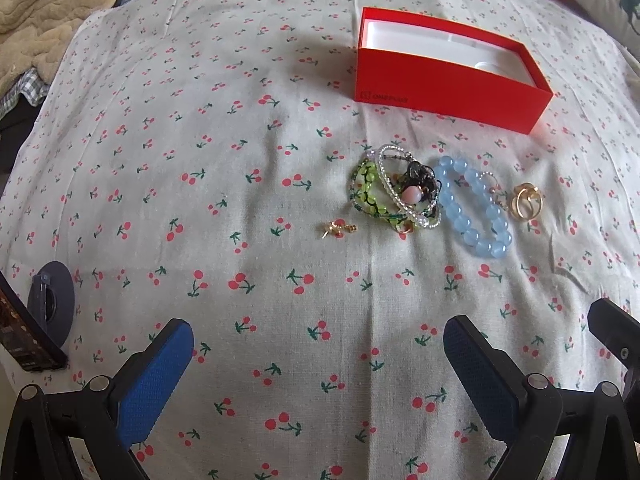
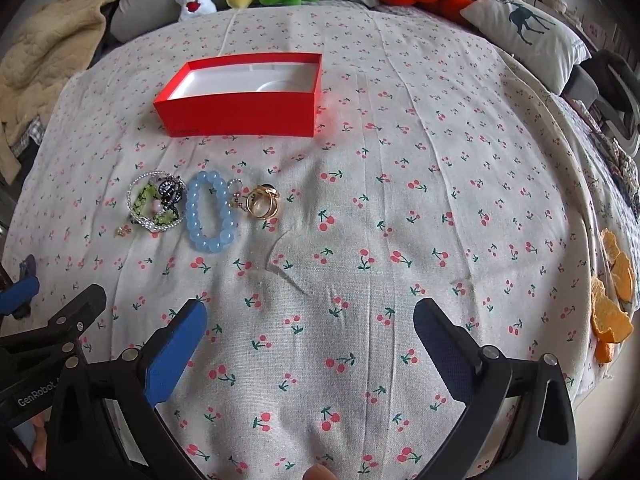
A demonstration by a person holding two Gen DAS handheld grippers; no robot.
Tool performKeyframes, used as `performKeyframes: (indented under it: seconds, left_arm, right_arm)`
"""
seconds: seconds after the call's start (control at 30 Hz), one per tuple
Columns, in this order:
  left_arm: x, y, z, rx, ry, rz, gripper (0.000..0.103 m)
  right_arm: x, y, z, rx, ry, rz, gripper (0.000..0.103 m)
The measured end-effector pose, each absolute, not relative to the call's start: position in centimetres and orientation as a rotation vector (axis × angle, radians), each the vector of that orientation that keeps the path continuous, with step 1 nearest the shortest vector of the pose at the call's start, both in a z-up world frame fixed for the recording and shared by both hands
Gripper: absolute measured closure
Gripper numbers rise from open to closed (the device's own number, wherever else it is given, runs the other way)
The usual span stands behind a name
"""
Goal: Organize jewelry
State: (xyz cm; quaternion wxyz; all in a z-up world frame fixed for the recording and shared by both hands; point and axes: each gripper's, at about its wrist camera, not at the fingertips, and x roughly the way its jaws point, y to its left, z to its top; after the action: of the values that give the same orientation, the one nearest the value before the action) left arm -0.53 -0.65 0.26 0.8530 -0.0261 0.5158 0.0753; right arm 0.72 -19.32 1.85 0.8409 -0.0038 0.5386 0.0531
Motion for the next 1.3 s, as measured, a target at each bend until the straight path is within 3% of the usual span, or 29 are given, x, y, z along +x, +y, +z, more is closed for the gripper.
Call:
performKeyframes:
  seconds: [1.3]
  left_arm:
    - [-0.6,-1.2,0.39,-0.044,1.084,0.145,0.0]
  right_arm:
    - [0.64,-19.11,1.92,-0.004,1.143,0.112,0.0]
